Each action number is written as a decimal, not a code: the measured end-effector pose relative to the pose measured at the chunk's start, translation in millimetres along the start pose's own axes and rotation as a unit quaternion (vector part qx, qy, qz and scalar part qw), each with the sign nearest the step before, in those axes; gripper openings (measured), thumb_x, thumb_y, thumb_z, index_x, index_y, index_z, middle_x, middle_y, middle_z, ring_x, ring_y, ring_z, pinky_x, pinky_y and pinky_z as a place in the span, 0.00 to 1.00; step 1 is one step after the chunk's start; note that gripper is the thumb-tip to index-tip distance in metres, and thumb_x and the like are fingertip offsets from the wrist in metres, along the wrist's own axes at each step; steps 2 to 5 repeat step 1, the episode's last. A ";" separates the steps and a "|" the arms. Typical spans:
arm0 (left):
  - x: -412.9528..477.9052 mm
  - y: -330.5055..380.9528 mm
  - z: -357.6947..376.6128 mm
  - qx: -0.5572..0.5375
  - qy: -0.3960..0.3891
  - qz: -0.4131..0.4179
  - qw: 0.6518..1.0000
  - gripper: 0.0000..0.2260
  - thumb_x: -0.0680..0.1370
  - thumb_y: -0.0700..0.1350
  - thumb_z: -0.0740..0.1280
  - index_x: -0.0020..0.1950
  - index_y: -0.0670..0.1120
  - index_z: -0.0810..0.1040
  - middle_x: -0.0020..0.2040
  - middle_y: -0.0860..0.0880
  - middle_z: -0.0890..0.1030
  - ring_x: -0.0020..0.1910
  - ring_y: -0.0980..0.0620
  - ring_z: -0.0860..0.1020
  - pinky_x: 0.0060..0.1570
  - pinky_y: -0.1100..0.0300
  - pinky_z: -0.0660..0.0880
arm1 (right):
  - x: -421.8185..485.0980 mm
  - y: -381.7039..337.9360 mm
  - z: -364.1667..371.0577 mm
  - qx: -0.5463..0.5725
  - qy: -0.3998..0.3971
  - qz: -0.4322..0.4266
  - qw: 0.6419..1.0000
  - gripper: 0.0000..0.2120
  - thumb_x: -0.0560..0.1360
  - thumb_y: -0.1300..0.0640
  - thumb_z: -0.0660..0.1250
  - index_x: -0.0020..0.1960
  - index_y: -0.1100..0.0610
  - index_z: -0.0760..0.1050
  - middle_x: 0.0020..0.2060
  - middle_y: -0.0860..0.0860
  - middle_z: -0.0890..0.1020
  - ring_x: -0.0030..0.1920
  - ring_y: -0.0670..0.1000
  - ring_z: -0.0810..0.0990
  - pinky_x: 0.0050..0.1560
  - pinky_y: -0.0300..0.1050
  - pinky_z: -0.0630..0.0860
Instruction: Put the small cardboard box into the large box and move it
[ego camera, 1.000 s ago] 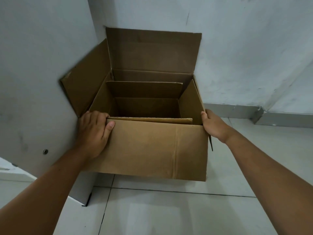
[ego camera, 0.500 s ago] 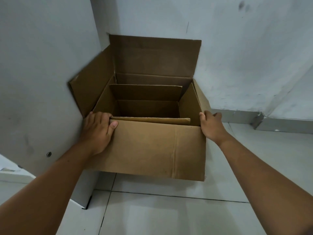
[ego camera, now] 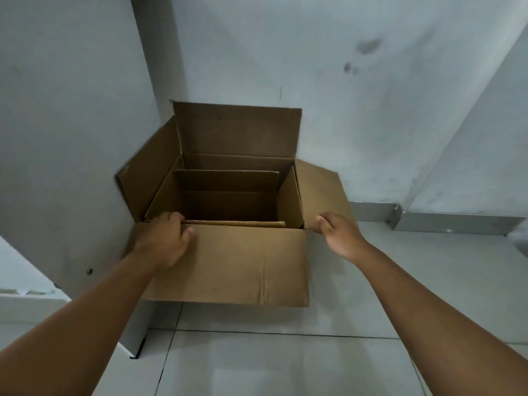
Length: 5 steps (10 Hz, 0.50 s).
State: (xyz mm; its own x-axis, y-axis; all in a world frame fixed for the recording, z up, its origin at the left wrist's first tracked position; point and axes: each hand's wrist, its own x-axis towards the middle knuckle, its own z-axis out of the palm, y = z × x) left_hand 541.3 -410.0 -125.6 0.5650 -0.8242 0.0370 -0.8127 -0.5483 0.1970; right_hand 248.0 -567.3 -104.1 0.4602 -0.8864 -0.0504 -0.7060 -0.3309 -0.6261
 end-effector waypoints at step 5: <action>-8.6 18.4 -22.4 -0.037 0.021 0.018 0.999 0.17 0.79 0.53 0.56 0.63 0.46 0.70 0.61 0.43 0.75 0.57 0.45 0.74 0.50 0.52 0.70 | -11.6 -11.2 -26.7 0.015 0.019 0.005 1.000 0.22 0.79 0.47 0.50 0.66 0.57 0.68 0.63 0.56 0.75 0.64 0.57 0.71 0.57 0.47 0.67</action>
